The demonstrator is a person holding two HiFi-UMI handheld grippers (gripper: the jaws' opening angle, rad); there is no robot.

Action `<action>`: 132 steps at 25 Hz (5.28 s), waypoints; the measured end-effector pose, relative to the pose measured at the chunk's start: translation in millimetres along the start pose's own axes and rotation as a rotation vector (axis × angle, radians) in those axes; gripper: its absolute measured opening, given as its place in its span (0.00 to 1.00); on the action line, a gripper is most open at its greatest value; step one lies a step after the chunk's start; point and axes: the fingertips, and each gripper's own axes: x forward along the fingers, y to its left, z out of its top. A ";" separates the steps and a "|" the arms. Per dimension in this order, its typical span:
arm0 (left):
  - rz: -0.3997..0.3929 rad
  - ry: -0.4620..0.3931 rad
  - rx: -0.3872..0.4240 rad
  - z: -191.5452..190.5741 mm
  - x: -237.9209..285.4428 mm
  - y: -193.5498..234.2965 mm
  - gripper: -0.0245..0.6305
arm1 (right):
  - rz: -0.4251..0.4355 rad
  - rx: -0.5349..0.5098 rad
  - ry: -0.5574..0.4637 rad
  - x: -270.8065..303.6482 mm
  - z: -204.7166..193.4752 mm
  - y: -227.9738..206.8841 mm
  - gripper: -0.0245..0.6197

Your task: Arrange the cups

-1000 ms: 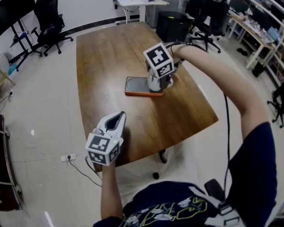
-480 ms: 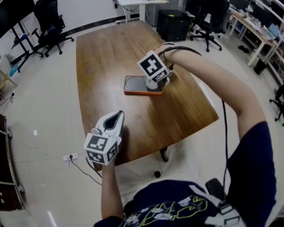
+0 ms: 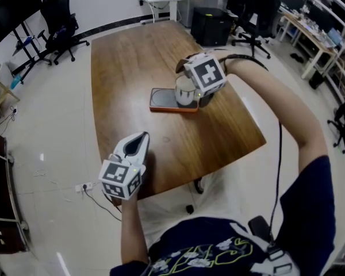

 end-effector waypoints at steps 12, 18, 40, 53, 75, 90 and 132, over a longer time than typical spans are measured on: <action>0.001 -0.010 -0.007 6.0 -0.1 -1.0 0.04 | -0.664 0.188 -0.531 -92.0 -12.8 21.6 0.94; -0.014 -0.002 -0.008 -1.4 -3.1 0.4 0.04 | -0.949 0.727 -1.235 -93.0 -32.1 89.0 0.87; -0.192 0.013 0.021 2.3 -0.5 -25.3 0.04 | -0.566 1.033 -1.175 -21.2 2.3 96.6 0.06; -0.177 0.004 0.022 2.5 -2.1 -23.9 0.04 | -0.567 1.032 -1.174 -21.4 2.6 96.1 0.06; -0.717 0.489 0.542 159.0 172.9 -45.5 0.73 | -0.557 1.028 -1.141 -22.9 13.0 98.0 0.06; -0.664 1.187 0.607 67.7 327.5 -46.8 0.78 | -0.533 1.005 -1.168 -30.2 27.9 99.2 0.06; -0.456 1.283 0.464 64.2 172.5 78.5 0.73 | -0.506 0.981 -1.180 -24.1 29.1 104.8 0.06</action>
